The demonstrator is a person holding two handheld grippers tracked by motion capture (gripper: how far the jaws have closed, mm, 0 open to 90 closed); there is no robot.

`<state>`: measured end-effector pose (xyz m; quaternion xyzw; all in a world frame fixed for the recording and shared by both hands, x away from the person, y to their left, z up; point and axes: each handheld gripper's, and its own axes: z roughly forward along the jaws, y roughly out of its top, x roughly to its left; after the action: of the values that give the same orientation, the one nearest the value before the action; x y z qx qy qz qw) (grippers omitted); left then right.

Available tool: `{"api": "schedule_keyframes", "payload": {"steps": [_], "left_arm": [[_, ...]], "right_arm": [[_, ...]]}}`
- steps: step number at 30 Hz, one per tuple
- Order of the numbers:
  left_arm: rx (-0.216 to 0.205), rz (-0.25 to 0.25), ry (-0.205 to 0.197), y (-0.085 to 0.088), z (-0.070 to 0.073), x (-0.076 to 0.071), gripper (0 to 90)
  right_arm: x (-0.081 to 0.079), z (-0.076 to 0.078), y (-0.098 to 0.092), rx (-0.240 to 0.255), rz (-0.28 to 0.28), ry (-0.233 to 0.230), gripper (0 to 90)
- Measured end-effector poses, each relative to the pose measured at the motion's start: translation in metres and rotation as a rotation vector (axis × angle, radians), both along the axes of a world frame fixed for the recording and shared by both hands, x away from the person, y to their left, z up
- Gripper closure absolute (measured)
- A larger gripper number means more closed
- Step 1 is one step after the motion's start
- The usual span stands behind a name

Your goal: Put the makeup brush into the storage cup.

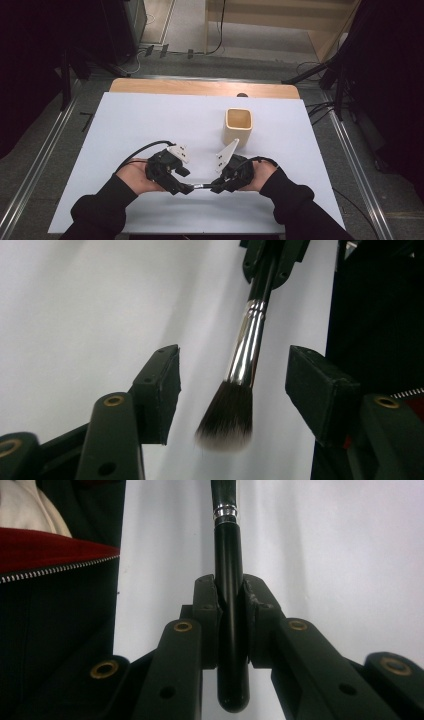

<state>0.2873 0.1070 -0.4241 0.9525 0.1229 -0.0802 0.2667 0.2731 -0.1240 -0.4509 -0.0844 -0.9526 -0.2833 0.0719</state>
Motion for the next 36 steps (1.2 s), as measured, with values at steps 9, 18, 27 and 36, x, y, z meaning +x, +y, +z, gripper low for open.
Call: {"api": "schedule_keyframes", "payload": {"steps": [9,18,27,36], "left_arm": [[-0.049,0.031,0.001,0.010,0.003,0.000,34.2],[-0.105,0.105,-0.013,0.019,0.006,-0.001,27.1],[-0.129,0.187,-0.022,0.030,0.003,-0.004,23.1],[-0.153,0.243,-0.028,0.036,0.001,-0.008,23.7]], "right_arm": [[-0.009,0.001,-0.015,0.055,-0.073,0.029,79.5],[-0.019,-0.004,-0.029,0.092,-0.140,0.039,79.5],[-0.026,-0.009,-0.044,0.120,-0.247,0.057,79.5],[-0.030,-0.006,-0.052,0.175,-0.352,0.036,79.4]]}}
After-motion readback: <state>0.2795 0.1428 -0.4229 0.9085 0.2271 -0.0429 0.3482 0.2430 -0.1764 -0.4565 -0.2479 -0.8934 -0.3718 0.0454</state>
